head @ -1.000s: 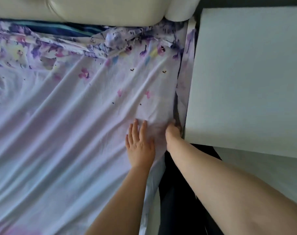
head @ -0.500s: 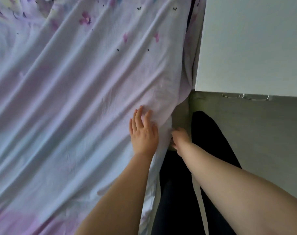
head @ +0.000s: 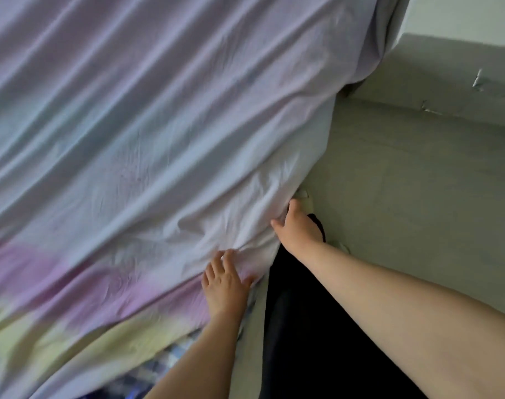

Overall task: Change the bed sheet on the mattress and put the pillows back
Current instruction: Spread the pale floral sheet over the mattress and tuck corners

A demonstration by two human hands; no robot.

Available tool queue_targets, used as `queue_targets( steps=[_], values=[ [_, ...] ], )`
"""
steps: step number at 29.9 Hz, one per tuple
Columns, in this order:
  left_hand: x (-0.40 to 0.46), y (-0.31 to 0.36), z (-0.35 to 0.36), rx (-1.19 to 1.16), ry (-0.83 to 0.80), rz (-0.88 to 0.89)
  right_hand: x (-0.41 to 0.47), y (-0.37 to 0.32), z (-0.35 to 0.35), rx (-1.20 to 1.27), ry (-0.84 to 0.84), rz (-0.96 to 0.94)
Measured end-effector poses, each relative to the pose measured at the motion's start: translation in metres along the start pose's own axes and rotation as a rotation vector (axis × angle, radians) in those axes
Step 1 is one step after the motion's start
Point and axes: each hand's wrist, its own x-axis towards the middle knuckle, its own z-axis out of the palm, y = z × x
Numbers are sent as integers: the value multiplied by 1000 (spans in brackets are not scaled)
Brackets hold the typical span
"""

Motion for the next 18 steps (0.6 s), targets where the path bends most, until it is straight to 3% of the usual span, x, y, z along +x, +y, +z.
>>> queue_targets(
  steps=[3,8,13,18],
  values=[
    [-35,-24,29,-59,64,-145,-26,22,30,-102,-47,-92],
    [-73,-60,61,-88,29,-252,-55,49,79,413,-187,93],
    [-88,-107,76,-76,49,-300,-78,57,131,619,-357,179],
    [-89,-157,85,-90,85,-279,-88,51,181,863,-232,214]
  ],
)
